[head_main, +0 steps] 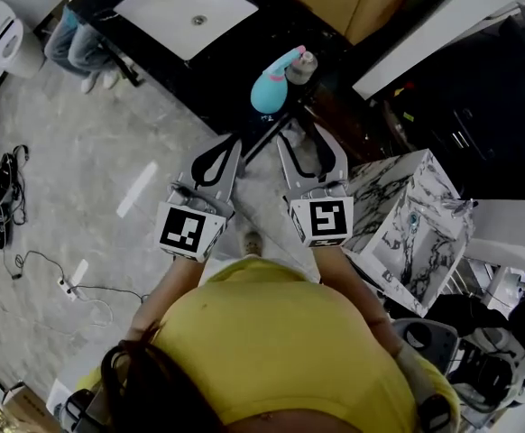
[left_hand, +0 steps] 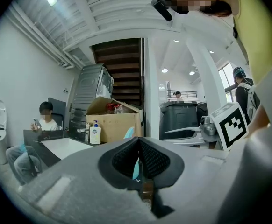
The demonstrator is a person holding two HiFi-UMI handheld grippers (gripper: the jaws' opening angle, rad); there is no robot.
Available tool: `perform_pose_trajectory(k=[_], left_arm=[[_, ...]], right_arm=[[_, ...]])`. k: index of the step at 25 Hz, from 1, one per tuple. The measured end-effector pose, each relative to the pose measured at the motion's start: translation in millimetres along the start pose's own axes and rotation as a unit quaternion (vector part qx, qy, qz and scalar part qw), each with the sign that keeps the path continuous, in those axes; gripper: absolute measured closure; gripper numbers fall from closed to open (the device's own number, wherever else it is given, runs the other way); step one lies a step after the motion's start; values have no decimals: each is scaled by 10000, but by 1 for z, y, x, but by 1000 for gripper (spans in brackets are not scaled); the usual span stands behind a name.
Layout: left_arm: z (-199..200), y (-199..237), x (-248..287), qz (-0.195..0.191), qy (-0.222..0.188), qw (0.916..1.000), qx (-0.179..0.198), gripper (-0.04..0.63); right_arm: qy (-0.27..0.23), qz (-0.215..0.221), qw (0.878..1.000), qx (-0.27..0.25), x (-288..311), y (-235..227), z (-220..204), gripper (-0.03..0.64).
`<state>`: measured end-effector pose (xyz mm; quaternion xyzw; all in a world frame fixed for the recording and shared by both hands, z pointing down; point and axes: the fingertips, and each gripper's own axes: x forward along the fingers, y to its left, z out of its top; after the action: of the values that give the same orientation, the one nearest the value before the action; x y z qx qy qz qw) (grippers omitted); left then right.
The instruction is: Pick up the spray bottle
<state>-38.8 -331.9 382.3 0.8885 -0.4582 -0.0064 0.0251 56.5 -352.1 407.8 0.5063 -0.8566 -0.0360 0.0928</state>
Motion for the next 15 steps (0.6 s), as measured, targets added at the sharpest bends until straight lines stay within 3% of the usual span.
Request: perform_pose_trajectory(k=[6,15], left_arm=[[-3,37,48,-446,110,9989,136,591],[-18,64,98,-1229,314,9919,-54,591]], right_arm=[[124,-30,9999,16,59,-10,-10,382],[418,-286,9987,51,106,-22,-34,345]])
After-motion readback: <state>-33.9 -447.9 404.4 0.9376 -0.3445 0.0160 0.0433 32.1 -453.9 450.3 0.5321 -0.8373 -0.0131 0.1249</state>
